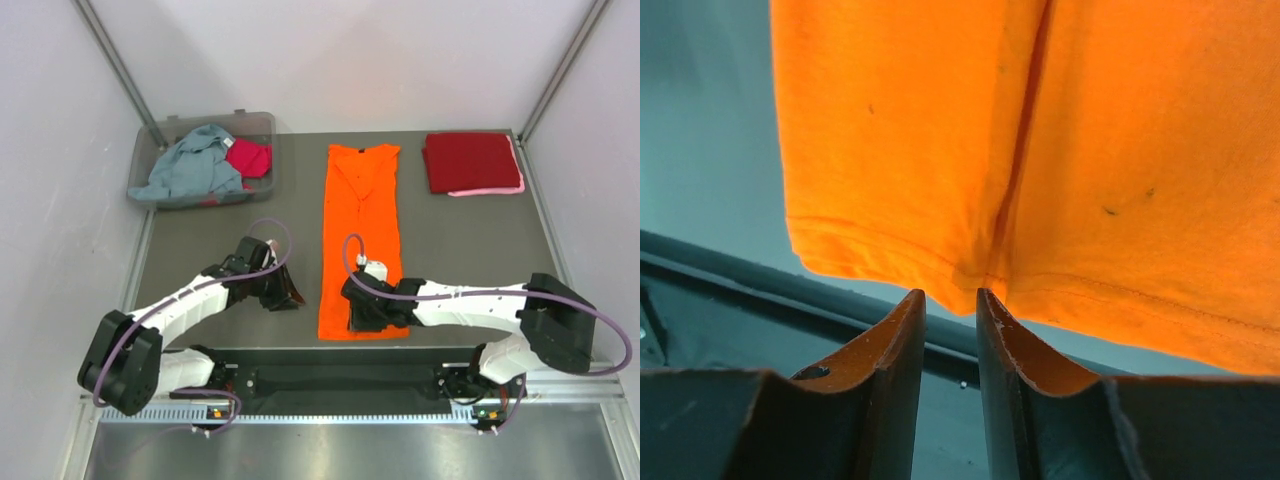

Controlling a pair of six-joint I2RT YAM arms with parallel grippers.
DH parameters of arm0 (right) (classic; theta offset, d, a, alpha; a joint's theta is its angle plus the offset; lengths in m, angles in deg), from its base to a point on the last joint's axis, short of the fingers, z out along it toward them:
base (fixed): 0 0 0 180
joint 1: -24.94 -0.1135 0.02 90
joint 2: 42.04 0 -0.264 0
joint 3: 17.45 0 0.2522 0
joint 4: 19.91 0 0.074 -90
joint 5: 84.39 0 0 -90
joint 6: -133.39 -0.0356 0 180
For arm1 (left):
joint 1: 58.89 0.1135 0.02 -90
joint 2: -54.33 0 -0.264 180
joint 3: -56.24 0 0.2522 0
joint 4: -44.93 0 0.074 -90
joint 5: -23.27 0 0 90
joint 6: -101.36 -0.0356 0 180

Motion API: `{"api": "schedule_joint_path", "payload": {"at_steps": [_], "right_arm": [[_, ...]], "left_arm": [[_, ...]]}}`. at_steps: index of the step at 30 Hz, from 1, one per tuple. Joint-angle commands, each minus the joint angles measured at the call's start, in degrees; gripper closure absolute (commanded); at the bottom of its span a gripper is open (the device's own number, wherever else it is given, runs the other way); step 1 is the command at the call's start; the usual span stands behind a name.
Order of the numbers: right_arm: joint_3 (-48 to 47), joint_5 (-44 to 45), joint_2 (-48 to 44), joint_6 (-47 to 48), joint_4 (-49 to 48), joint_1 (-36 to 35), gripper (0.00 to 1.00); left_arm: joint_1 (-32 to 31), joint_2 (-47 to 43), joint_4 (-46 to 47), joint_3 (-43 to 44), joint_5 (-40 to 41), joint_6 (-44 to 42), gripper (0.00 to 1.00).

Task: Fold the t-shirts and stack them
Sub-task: Fold the tshirt

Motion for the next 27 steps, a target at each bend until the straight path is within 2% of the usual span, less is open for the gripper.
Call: {"api": "schedule_joint_path", "payload": {"at_steps": [1,10,11,12,14,20,27], "right_arm": [[-2.9,2.0,1.8,-0.6,-0.1,-1.5,0.72],[-3.8,2.1,6.0,0.3,0.0,-2.1,0.78],[-4.0,2.3,6.1,0.3,0.5,-2.1,0.8],[-4.3,2.4,6.2,0.6,0.7,-2.2,0.91],[-4.8,3.3,5.4,0.7,1.9,-2.7,1.0],[-6.0,5.5,2.9,0.6,6.6,-3.7,1.0],[-3.8,6.3,1.2,0.0,7.5,-3.7,1.0]], "left_arm": [[0.0,-2.2,3.5,-0.8,-1.6,-0.3,0.67],[0.0,-3.2,2.1,-0.7,-0.5,-1.6,0.66],[0.0,-3.4,1.8,-0.7,-0.1,-1.8,0.66],[0.1,-3.4,1.7,-0.7,0.2,-2.0,0.66],[-0.1,-4.0,1.3,-0.7,0.6,-2.2,0.66],[-2.7,-4.9,2.1,-1.3,2.3,-1.6,0.66],[-6.8,-3.2,5.8,-3.4,2.5,1.4,0.65]]}}
